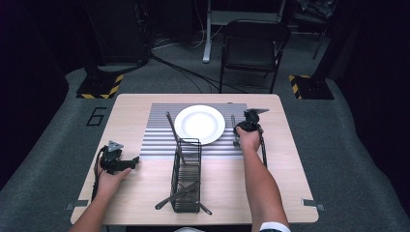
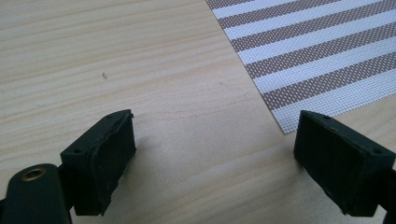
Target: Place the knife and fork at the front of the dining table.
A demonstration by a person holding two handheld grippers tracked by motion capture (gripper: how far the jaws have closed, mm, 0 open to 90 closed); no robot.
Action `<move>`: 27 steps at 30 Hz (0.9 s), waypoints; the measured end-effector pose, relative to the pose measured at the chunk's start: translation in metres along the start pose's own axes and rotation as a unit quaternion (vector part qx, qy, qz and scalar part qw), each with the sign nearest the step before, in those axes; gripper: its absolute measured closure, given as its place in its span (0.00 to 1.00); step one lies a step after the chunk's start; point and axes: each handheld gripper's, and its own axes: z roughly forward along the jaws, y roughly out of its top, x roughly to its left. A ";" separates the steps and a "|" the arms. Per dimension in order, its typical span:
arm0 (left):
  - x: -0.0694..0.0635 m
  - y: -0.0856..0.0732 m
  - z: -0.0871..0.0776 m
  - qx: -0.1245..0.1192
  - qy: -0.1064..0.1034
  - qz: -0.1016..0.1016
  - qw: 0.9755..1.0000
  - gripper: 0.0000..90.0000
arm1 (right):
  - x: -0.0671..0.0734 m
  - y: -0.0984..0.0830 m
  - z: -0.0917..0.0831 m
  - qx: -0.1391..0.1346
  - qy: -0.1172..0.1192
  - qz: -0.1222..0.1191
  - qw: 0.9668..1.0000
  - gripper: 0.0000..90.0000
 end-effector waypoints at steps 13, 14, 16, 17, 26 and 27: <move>0.000 0.000 -0.001 0.001 -0.002 0.001 1.000 0.16 | 0.007 -0.003 -0.021 -0.010 -0.033 -0.082 0.996 0.74; 0.000 0.000 -0.001 0.000 -0.001 0.000 1.000 0.16 | 0.008 -0.004 -0.023 -0.012 -0.038 -0.097 0.995 0.72; 0.000 0.000 -0.001 -0.001 -0.001 0.000 1.000 0.16 | 0.009 -0.006 -0.030 -0.019 -0.041 -0.110 0.993 0.69; 0.000 0.000 -0.001 -0.001 -0.001 0.001 1.000 0.16 | 0.009 -0.008 -0.033 -0.023 -0.040 -0.113 0.992 0.68; -0.001 0.000 -0.003 -0.001 -0.003 0.003 1.000 0.23 | 0.004 -0.029 -0.060 -0.057 -0.042 -0.159 0.985 0.56; -0.001 0.000 -0.003 -0.003 -0.004 0.003 1.000 0.24 | 0.004 -0.032 -0.062 -0.059 -0.042 -0.163 0.984 0.54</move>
